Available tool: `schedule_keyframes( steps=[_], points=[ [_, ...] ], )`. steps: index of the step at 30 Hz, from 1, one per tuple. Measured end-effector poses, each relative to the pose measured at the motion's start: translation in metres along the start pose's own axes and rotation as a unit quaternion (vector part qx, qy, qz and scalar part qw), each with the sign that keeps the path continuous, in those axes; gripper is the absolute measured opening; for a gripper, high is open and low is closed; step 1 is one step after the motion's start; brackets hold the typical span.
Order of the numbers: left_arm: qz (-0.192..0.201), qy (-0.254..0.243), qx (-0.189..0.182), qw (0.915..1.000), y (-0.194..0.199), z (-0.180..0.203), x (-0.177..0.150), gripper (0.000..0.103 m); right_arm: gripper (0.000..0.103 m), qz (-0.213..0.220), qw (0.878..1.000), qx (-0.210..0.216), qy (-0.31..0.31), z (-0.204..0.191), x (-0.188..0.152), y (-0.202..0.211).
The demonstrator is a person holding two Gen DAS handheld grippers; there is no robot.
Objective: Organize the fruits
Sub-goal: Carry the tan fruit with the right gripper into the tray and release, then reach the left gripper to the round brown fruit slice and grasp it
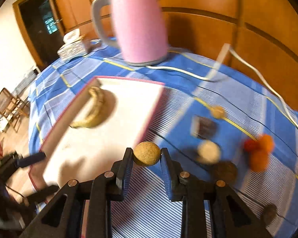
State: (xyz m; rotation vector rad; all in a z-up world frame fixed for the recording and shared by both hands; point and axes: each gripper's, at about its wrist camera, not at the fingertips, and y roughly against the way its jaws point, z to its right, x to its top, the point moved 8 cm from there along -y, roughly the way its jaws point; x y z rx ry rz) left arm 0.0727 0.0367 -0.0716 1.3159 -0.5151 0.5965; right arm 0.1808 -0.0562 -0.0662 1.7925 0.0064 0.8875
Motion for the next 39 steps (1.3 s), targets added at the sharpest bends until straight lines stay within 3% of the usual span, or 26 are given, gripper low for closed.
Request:
schedule_keyframes(
  steps=[4, 8, 12, 21, 32, 39],
  points=[
    [-0.004, 0.008, 0.004, 1.0000, -0.002, -0.006, -0.002, 0.069, 0.029, 0.003, 1.000, 0.012, -0.011, -0.020, 0.026, -0.021],
    [-0.004, 0.015, 0.006, 0.9999, -0.001, -0.011, -0.003, 0.069, 0.040, 0.021, 0.999, 0.015, -0.038, -0.021, 0.045, -0.026],
    [-0.005, 0.014, 0.002, 0.9999, -0.002, -0.008, -0.005, 0.069, 0.041, 0.038, 0.998, 0.004, -0.057, -0.009, 0.043, -0.013],
    [-0.006, -0.001, -0.004, 1.0000, -0.002, 0.007, -0.004, 0.069, 0.041, 0.048, 0.993, -0.054, -0.092, 0.037, -0.021, 0.028],
    [-0.015, -0.037, -0.014, 0.9991, -0.004, 0.033, -0.002, 0.069, 0.041, 0.022, 0.979, -0.140, -0.148, 0.099, -0.112, 0.062],
    [-0.022, -0.068, -0.033, 0.9969, -0.008, 0.056, 0.005, 0.070, 0.041, 0.014, 0.969, -0.155, -0.190, 0.120, -0.144, 0.067]
  ],
)
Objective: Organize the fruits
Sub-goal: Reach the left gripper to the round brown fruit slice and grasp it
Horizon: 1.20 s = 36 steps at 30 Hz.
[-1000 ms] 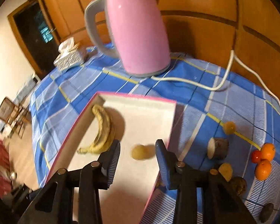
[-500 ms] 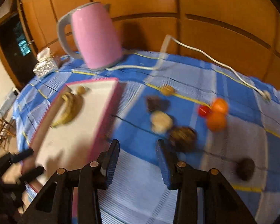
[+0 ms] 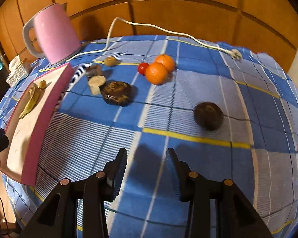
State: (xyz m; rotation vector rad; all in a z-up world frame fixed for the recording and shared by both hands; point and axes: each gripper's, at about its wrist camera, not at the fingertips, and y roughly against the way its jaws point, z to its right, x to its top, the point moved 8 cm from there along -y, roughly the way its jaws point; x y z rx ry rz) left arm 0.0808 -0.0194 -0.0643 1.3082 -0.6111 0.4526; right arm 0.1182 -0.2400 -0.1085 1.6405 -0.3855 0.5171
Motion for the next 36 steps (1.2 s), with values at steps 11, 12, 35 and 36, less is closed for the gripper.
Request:
schedule_keyframes(
  steps=[11, 12, 35, 36],
  points=[
    [-0.016, -0.014, -0.057, 0.9982, -0.026, 0.041, 0.048, 0.065, 0.041, 0.000, 1.000, -0.006, 0.000, 0.007, -0.015, -0.002],
    [-0.019, -0.017, -0.060, 0.9979, -0.031, 0.046, 0.054, 0.062, 0.041, 0.000, 1.000, -0.005, -0.001, 0.007, -0.016, -0.003],
    [-0.132, 0.083, -0.030, 0.9873, -0.177, 0.069, 0.101, 0.055, 0.052, 0.029, 0.999, 0.023, 0.004, 0.003, -0.022, -0.002],
    [-0.136, 0.086, -0.031, 0.9865, -0.180, 0.068, 0.100, 0.055, 0.052, 0.029, 0.999, 0.024, 0.004, 0.003, -0.022, -0.002]
  ],
)
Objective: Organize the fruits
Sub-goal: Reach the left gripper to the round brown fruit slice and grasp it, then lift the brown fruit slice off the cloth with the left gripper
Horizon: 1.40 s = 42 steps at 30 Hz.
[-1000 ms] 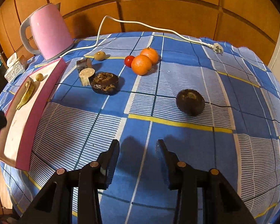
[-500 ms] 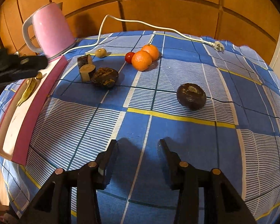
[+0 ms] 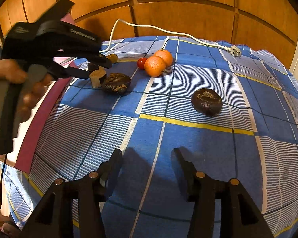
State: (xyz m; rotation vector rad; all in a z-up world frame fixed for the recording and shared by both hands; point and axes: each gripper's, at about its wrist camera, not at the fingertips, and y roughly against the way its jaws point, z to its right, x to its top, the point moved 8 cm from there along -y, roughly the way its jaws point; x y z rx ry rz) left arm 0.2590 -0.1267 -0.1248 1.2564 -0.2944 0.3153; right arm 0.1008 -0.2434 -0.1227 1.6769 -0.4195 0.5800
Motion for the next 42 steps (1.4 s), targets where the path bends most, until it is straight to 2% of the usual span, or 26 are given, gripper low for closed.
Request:
schedule_keyframes(
  steps=[3, 4, 5, 8, 13, 18, 24, 27, 33, 36, 38, 42],
  points=[
    [0.008, -0.009, 0.004, 0.9999, -0.001, -0.003, -0.002, 0.046, 0.052, 0.001, 1.000, 0.003, -0.001, 0.001, 0.000, 0.000],
    [0.012, -0.018, -0.003, 0.9998, 0.000, -0.002, -0.003, 0.039, 0.052, 0.002, 1.000, 0.004, -0.002, 0.001, 0.000, 0.000],
    [0.013, -0.024, -0.015, 0.9995, 0.001, 0.000, -0.005, 0.037, 0.052, 0.002, 1.000, 0.004, -0.002, 0.001, 0.000, 0.000],
    [0.021, -0.051, -0.011, 0.9984, 0.006, 0.001, -0.009, 0.037, 0.055, 0.002, 1.000, 0.005, -0.003, 0.000, -0.001, 0.000],
    [0.030, -0.077, -0.034, 0.9960, 0.027, 0.003, -0.025, 0.035, 0.056, 0.002, 1.000, 0.004, -0.003, 0.001, 0.000, 0.000],
    [0.022, -0.101, -0.060, 0.9928, 0.053, 0.009, -0.062, 0.035, 0.056, 0.000, 1.000, 0.004, -0.008, 0.001, 0.000, 0.000],
    [0.032, -0.174, -0.047, 0.9830, 0.062, 0.032, -0.107, 0.031, 0.055, -0.007, 1.000, 0.004, -0.010, 0.003, 0.000, 0.003],
    [0.062, -0.220, -0.019, 0.9733, 0.061, 0.041, -0.118, 0.031, 0.055, -0.008, 1.000, 0.004, -0.020, 0.011, -0.001, 0.009],
    [0.075, -0.218, -0.002, 0.9730, 0.053, 0.035, -0.116, 0.037, 0.055, 0.002, 0.999, -0.013, -0.038, 0.032, 0.002, 0.021],
    [0.050, -0.205, 0.000, 0.9774, 0.037, 0.031, -0.114, 0.039, 0.055, 0.006, 0.998, -0.016, -0.052, 0.042, 0.008, 0.024],
    [0.051, -0.197, 0.002, 0.9791, 0.033, 0.028, -0.113, 0.034, 0.055, 0.010, 0.998, -0.015, -0.060, 0.045, 0.014, 0.026],
    [0.059, -0.205, -0.004, 0.9769, 0.035, 0.028, -0.116, 0.034, 0.055, 0.017, 0.998, -0.013, -0.057, 0.046, 0.026, 0.029]
  ],
)
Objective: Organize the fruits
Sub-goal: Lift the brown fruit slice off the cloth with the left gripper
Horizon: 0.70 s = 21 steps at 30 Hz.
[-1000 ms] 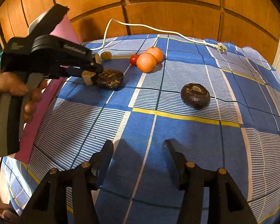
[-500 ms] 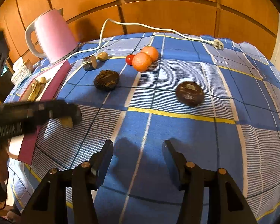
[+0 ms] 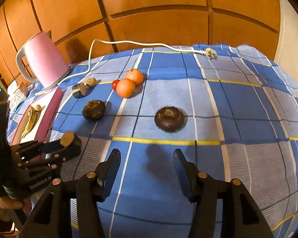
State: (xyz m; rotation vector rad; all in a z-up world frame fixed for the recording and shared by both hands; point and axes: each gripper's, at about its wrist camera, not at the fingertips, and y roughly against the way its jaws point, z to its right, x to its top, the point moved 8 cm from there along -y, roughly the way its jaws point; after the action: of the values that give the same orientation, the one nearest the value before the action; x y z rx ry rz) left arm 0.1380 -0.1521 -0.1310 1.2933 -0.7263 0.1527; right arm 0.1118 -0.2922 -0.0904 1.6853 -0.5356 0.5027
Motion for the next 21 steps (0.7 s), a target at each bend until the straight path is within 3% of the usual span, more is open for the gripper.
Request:
schedule_keyframes(
  steps=[9, 18, 21],
  points=[
    [0.015, -0.002, -0.004, 0.9999, -0.001, 0.000, -0.003, 0.034, 0.055, -0.005, 1.000, -0.005, 0.015, -0.002, 0.018, -0.012],
    [0.021, -0.001, 0.000, 0.9998, 0.000, 0.001, -0.004, 0.034, 0.055, -0.019, 0.999, -0.034, -0.012, 0.029, 0.029, -0.027],
    [0.023, -0.002, 0.001, 0.9997, 0.001, 0.001, -0.004, 0.034, 0.055, -0.014, 1.000, -0.018, -0.002, 0.019, 0.041, -0.030]
  ],
)
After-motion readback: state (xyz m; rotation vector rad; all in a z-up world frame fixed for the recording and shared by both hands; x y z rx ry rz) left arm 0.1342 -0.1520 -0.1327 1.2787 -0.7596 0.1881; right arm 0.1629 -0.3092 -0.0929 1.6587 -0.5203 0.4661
